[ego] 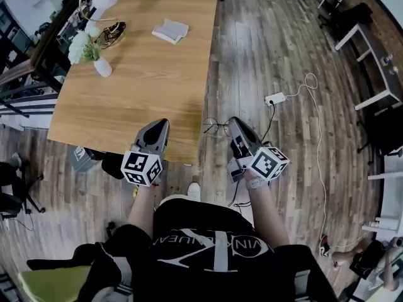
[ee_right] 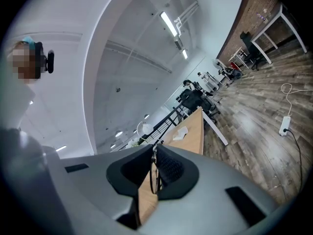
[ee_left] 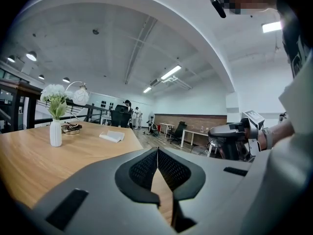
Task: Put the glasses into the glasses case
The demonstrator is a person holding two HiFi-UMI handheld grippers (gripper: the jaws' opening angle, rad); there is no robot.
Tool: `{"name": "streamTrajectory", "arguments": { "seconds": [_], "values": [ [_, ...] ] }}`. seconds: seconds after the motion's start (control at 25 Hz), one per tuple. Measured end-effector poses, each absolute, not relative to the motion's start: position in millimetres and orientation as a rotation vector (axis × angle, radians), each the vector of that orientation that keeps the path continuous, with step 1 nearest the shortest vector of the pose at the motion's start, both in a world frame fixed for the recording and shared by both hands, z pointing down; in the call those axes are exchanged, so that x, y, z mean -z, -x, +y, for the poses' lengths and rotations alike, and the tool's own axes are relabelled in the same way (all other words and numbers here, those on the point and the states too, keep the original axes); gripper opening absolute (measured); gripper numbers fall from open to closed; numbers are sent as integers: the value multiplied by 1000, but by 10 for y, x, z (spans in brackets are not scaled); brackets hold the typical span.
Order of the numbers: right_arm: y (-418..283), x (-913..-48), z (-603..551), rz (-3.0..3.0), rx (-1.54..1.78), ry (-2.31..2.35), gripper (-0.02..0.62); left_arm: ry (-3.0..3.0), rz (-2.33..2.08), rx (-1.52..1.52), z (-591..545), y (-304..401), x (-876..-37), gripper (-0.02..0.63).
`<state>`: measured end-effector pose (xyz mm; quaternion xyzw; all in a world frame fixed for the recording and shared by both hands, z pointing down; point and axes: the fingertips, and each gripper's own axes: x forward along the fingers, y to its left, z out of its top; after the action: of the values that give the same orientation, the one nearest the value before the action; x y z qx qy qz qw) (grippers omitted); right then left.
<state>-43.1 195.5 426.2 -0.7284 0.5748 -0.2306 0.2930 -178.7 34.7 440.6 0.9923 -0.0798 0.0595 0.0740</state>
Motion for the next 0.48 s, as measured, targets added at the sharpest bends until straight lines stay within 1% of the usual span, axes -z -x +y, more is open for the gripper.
{"name": "streamTrajectory", "arguments": {
  "seconds": [0.48],
  "values": [
    [2, -4401, 1697, 1555, 649, 1931, 40, -2953, -265, -214, 129, 1385, -4558, 18]
  ]
}}
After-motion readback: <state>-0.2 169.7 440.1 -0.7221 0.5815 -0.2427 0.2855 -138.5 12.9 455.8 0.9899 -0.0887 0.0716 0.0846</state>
